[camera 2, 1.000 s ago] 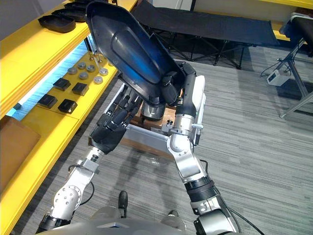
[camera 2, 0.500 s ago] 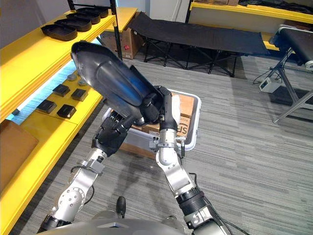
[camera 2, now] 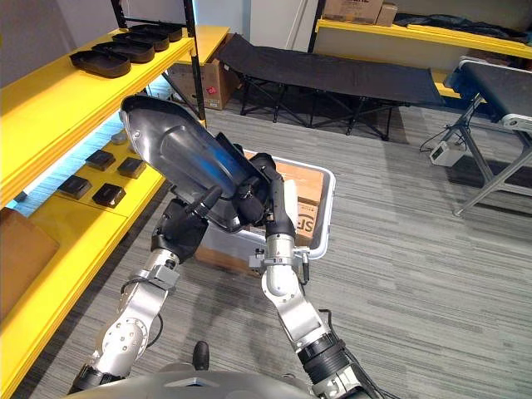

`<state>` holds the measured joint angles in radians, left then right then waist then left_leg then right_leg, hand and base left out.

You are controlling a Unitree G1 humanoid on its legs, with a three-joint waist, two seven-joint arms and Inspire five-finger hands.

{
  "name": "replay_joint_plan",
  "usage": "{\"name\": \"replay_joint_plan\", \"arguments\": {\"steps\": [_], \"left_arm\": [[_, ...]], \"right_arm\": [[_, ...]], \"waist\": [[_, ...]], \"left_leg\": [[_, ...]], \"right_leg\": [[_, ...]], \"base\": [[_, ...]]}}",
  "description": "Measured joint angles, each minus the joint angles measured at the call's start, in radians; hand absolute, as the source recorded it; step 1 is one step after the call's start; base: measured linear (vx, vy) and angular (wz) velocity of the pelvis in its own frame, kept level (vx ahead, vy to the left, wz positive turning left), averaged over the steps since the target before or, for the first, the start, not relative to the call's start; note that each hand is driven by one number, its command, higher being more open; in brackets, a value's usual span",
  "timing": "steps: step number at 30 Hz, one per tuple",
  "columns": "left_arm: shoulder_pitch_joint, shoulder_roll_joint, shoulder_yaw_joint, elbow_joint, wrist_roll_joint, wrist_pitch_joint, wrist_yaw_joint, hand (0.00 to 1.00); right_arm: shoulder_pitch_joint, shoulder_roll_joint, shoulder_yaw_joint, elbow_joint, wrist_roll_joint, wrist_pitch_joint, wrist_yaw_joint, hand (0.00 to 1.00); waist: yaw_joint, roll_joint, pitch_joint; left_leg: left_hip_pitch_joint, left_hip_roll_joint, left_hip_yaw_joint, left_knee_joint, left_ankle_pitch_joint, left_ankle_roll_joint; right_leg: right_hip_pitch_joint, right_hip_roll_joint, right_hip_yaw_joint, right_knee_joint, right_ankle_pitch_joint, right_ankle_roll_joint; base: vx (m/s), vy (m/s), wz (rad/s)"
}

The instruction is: Walk over and take three plastic housings, then place them on the shelf

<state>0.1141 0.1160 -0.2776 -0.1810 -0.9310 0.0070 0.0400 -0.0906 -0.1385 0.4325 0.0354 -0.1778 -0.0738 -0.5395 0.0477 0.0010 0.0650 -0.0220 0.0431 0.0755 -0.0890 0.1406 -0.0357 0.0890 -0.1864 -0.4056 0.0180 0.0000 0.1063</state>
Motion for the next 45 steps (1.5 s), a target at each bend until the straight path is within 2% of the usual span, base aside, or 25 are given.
{"name": "replay_joint_plan", "arguments": {"steps": [6, 7, 13, 16, 19, 21, 29, 34, 35, 38, 41, 42, 45], "left_arm": [[0.000, 0.000, -0.005, 0.000, 0.003, 0.016, 0.009, 1.00], [0.000, 0.000, -0.008, 0.000, 0.003, 0.018, 0.015, 0.00], [0.000, 0.000, -0.033, 0.000, -0.005, 0.016, 0.037, 0.00], [0.000, -0.004, -0.049, 0.007, -0.030, -0.014, 0.088, 0.00], [-0.001, -0.012, -0.045, 0.032, -0.052, -0.063, 0.147, 0.00], [-0.001, -0.029, -0.043, 0.055, -0.053, -0.117, 0.195, 0.00], [-0.001, -0.040, -0.086, 0.060, -0.046, -0.274, 0.301, 0.00], [-0.001, -0.041, -0.100, 0.065, -0.021, -0.324, 0.332, 0.00], [-0.001, -0.041, -0.103, 0.071, -0.003, -0.334, 0.332, 0.00], [-0.001, -0.042, -0.103, 0.073, 0.049, -0.340, 0.360, 0.00], [-0.001, -0.042, -0.097, 0.073, 0.125, -0.353, 0.422, 0.00], [-0.001, -0.047, -0.097, 0.073, 0.211, -0.353, 0.475, 0.00], [-0.001, -0.058, -0.091, 0.073, 0.428, -0.352, 0.558, 0.00]], "right_arm": [[0.000, 0.006, 0.019, 0.004, 0.031, 0.000, -0.004, 0.00], [0.001, 0.013, 0.022, 0.010, 0.038, 0.000, -0.010, 0.00], [0.005, 0.024, 0.050, 0.013, 0.050, 0.000, -0.032, 0.00], [0.005, 0.025, 0.063, 0.013, 0.069, -0.004, -0.033, 0.00], [0.005, 0.025, 0.107, 0.013, 0.065, -0.011, -0.035, 0.00], [0.005, 0.027, 0.139, 0.014, 0.061, -0.025, -0.031, 0.00], [0.008, 0.083, 0.153, 0.018, 0.061, -0.026, -0.015, 0.00], [0.020, 0.104, 0.159, 0.031, 0.063, -0.039, -0.015, 0.00], [0.027, 0.107, 0.159, 0.031, 0.063, -0.043, -0.016, 1.00], [0.044, 0.105, 0.169, 0.031, 0.080, -0.071, -0.009, 1.00], [0.060, 0.108, 0.187, 0.027, 0.218, -0.103, 0.036, 1.00], [0.067, 0.107, 0.187, 0.027, 0.257, -0.111, 0.059, 1.00], [0.074, 0.105, 0.181, 0.027, 0.349, -0.110, 0.099, 1.00]], "waist": [[0.000, -0.008, -0.008], [0.000, -0.010, -0.013], [0.000, -0.011, -0.026], [-0.002, -0.011, -0.027], [-0.007, -0.011, -0.030], [-0.009, -0.012, -0.030], [-0.004, -0.028, -0.041], [-0.006, -0.032, -0.043], [-0.006, -0.033, -0.043], [-0.011, -0.038, -0.043], [-0.022, -0.040, -0.044], [-0.023, -0.042, -0.043], [-0.022, -0.047, -0.043]], "left_leg": [[0.000, -0.001, 0.000, 0.000, 0.001, 0.000], [0.000, -0.001, 0.000, 0.000, 0.001, 0.000], [0.001, 0.000, 0.000, 0.000, 0.001, 0.000], [0.003, 0.000, 0.000, 0.000, 0.002, -0.001], [0.003, 0.002, 0.000, 0.000, 0.002, -0.001], [0.003, 0.001, 0.000, 0.000, 0.002, -0.001], [-0.001, 0.001, -0.003, 0.000, 0.002, -0.001], [-0.001, 0.001, -0.003, 0.000, 0.001, -0.002], [-0.001, 0.001, -0.003, 0.000, 0.001, -0.002], [-0.002, 0.001, -0.003, 0.000, -0.002, -0.006], [-0.002, 0.001, -0.002, 0.000, -0.002, -0.006], [-0.001, 0.001, -0.001, 0.000, -0.002, -0.006], [-0.001, 0.002, -0.001, 0.000, -0.002, -0.006]], "right_leg": [[0.000, 0.000, 0.000, 0.000, 0.000, 0.000], [0.000, 0.000, 0.000, 0.000, 0.000, 0.000], [0.000, 0.000, 0.000, 0.000, 0.000, -0.001], [0.001, 0.001, 0.000, 0.000, 0.000, -0.001], [0.000, 0.002, 0.000, 0.000, 0.000, -0.001], [0.001, 0.002, 0.000, -0.001, 0.000, -0.001], [0.001, 0.002, -0.002, -0.001, 0.000, -0.001], [0.001, 0.002, -0.003, -0.001, -0.001, -0.002], [0.000, 0.002, -0.003, -0.001, -0.001, -0.002], [0.000, 0.003, -0.003, -0.001, -0.002, -0.003], [0.000, 0.003, -0.002, -0.001, -0.002, -0.003], [0.000, 0.003, -0.002, -0.001, -0.002, -0.003], [0.000, 0.004, -0.002, -0.001, -0.002, -0.004]], "base": [[0.00, 0.000, 0.00], [0.00, 0.000, 0.00], [0.00, 0.000, 0.00], [0.00, 0.000, 0.00], [0.00, 0.000, 0.00], [0.00, 0.000, 0.00], [0.00, 0.000, 0.00], [0.00, 0.000, 0.00], [0.00, 0.000, 0.00], [0.00, 0.000, 0.00], [0.00, 0.000, 0.00], [0.00, 0.000, 0.00], [0.00, 0.000, 0.00]]}}
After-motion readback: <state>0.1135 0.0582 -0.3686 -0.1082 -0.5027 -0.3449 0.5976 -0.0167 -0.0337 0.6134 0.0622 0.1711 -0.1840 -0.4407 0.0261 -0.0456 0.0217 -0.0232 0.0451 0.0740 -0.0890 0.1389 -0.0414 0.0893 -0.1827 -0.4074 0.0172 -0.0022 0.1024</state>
